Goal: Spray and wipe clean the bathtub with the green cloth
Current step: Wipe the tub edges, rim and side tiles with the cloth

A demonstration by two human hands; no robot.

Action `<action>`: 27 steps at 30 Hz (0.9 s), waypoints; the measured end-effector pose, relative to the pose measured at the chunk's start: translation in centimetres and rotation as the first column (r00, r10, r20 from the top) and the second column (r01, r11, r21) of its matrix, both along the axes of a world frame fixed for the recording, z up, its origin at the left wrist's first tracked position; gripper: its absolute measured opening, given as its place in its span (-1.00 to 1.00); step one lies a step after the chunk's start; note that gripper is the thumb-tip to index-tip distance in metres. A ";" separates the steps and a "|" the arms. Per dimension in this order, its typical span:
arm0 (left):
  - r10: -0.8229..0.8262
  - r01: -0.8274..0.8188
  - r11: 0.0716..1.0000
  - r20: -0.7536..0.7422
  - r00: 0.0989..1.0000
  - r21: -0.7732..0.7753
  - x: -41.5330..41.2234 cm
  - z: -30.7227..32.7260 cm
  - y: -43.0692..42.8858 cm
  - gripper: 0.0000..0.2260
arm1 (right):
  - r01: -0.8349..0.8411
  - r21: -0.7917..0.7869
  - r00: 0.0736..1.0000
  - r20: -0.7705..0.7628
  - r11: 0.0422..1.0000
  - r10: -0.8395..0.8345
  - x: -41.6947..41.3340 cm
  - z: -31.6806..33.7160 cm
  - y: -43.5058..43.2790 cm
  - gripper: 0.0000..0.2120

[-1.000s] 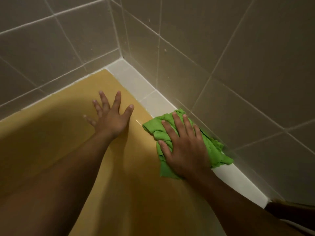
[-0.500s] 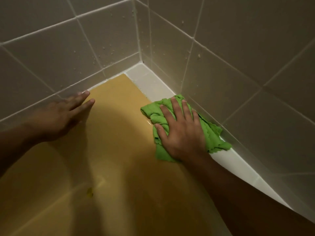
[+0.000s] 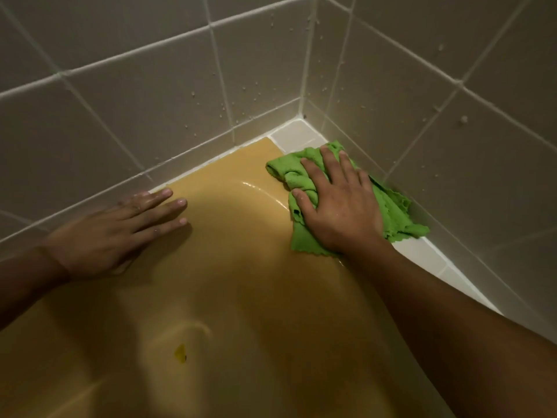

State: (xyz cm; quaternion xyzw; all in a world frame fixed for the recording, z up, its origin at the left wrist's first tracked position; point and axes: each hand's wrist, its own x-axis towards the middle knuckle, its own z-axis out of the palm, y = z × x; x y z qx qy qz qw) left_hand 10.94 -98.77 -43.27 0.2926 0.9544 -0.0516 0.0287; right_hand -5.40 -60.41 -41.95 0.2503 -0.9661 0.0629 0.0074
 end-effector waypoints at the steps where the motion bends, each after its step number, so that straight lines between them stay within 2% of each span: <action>1: 0.000 0.000 1.000 0.002 1.000 0.011 0.1 0.0 0.0 -0.44 | -0.002 -0.003 1.000 0.000 1.000 0.002 -0.4 0.0 -0.7 -0.36; 12: -0.012 0.016 0.994 -0.036 0.999 0.108 -0.2 -0.3 0.1 -0.41 | -0.017 -0.005 1.000 0.006 1.000 0.017 -3.9 0.2 -6.6 -0.35; 27: 0.010 -0.005 0.989 -0.035 0.999 0.149 -0.3 -1.1 -0.3 -0.43 | 0.017 -0.002 1.000 0.018 1.000 -0.017 -0.7 0.2 -2.9 -0.38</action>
